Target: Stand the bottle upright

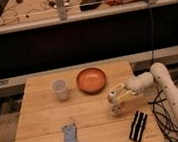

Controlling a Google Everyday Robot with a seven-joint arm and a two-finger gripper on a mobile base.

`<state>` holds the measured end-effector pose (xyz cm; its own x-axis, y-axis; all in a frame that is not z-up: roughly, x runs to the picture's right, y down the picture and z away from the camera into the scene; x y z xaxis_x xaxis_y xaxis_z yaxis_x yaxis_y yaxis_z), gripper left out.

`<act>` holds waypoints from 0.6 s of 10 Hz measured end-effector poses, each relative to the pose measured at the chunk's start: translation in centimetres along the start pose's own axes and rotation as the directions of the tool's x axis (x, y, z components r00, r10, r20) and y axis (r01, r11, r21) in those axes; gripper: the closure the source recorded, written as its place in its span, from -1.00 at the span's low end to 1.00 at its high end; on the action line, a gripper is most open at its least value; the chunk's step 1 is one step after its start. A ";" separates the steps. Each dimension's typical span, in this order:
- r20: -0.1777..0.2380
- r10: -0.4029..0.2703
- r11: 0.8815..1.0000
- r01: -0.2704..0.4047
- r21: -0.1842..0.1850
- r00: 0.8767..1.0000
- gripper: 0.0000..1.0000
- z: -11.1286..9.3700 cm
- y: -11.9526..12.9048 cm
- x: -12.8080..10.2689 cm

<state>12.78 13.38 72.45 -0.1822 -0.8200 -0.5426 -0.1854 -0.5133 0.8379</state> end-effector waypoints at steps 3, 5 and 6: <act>-0.001 -0.012 1.000 0.012 0.001 1.000 -0.56 -0.1 -0.2 0.1; -0.007 -0.018 1.000 0.018 0.002 1.000 -0.60 -0.2 -0.2 0.1; -0.013 -0.022 1.000 0.022 0.001 1.000 -0.60 -0.3 -0.2 0.0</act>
<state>13.13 13.37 72.28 -0.1658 -0.8114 -0.5605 -0.1909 -0.5312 0.8255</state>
